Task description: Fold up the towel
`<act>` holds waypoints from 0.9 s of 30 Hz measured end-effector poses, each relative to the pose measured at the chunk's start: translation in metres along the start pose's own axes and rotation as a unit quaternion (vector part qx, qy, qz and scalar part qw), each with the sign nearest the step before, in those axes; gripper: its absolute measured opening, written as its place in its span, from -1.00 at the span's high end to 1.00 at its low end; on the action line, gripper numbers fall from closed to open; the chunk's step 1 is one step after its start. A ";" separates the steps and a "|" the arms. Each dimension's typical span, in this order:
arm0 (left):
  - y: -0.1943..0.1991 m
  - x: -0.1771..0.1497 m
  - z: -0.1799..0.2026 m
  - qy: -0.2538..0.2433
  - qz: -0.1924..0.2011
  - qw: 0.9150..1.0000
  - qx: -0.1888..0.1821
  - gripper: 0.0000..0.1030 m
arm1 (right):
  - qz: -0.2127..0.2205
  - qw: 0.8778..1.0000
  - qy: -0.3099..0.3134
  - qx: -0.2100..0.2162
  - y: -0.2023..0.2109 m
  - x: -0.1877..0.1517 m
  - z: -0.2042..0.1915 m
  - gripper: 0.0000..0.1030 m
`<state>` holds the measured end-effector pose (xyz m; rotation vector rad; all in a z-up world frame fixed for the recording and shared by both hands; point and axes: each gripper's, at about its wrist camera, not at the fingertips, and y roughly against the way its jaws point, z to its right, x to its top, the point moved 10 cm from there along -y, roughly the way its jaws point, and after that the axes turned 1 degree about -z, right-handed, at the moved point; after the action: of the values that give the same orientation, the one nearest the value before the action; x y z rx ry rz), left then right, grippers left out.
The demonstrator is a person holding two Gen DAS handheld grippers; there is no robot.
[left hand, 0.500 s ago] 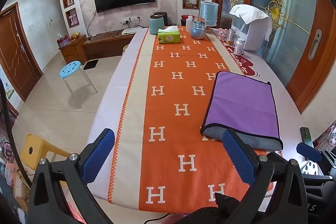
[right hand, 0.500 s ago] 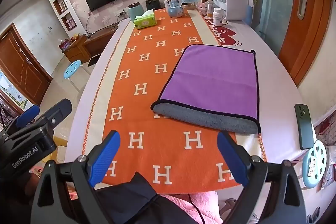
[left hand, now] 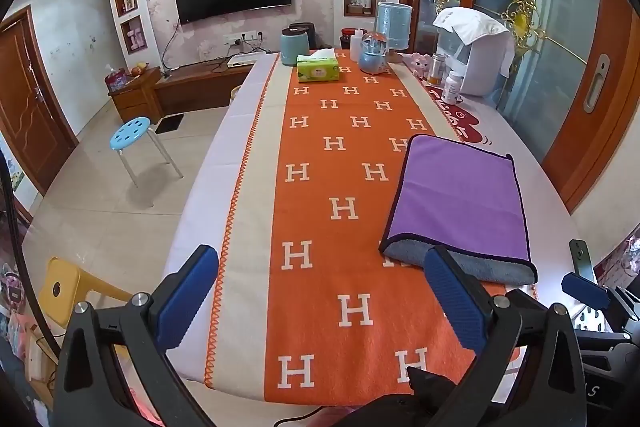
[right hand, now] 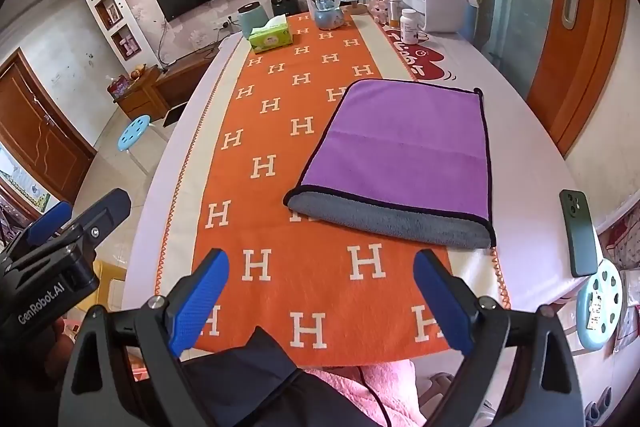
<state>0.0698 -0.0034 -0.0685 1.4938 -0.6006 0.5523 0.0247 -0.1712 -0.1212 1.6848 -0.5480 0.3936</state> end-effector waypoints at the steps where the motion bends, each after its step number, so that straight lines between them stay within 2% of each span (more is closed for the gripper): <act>1: 0.001 0.001 0.001 -0.001 0.000 1.000 0.000 -0.98 | 0.000 1.000 0.000 0.000 0.000 -0.001 0.001 -0.83; 9: -0.001 -0.004 0.000 -0.008 0.001 1.000 -0.009 -0.98 | -0.001 1.000 -0.010 -0.012 0.003 -0.001 -0.006 -0.83; 27: -0.003 0.000 -0.002 -0.010 0.002 1.000 -0.022 -0.98 | 0.011 0.999 -0.033 -0.011 0.010 0.001 -0.001 -0.82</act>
<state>0.0722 -0.0018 -0.0706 1.4580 -0.6281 0.5239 0.0201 -0.1721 -0.1124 1.6770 -0.6172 0.3486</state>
